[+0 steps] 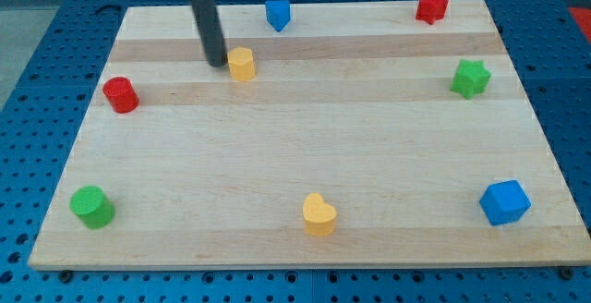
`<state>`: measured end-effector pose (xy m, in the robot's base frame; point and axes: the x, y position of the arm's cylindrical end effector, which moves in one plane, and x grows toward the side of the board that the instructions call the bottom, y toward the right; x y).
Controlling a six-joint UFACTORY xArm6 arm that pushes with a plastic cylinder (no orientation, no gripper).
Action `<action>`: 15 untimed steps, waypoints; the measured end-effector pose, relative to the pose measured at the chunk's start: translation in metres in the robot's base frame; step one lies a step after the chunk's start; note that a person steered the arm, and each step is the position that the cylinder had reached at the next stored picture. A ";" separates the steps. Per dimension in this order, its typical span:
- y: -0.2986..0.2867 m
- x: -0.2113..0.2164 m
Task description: Push the green star towards yellow hexagon
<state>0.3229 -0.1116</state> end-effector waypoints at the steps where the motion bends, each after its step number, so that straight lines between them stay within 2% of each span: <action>1: 0.054 0.008; 2: 0.094 0.023; 3: 0.112 0.011; 4: 0.158 -0.018; 7: 0.417 -0.006; 8: 0.446 0.023; 9: 0.433 0.033; 12: 0.339 0.038; 13: 0.345 0.046; 14: 0.393 0.079; 15: 0.395 0.087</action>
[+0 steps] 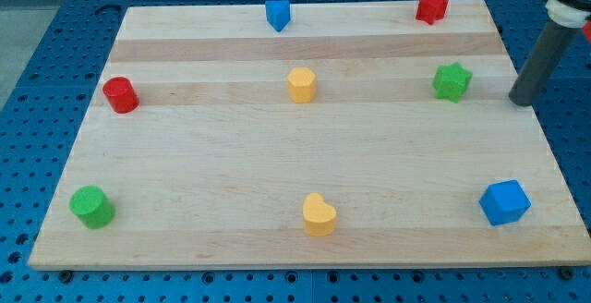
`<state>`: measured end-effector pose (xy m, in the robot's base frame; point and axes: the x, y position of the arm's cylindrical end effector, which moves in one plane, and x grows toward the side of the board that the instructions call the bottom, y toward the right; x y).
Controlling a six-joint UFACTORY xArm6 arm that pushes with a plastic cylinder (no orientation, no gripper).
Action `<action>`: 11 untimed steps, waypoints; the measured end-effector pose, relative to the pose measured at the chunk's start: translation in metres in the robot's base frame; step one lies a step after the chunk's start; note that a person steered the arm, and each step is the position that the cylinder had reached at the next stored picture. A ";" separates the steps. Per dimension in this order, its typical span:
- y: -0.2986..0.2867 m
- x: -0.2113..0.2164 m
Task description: Push the green star towards yellow hexagon
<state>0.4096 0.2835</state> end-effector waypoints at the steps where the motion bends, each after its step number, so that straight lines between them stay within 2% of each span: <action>1: -0.010 -0.015; 4: -0.147 -0.025; 5: -0.134 -0.024; 6: -0.074 -0.024; 7: -0.047 -0.044; 11: -0.199 -0.056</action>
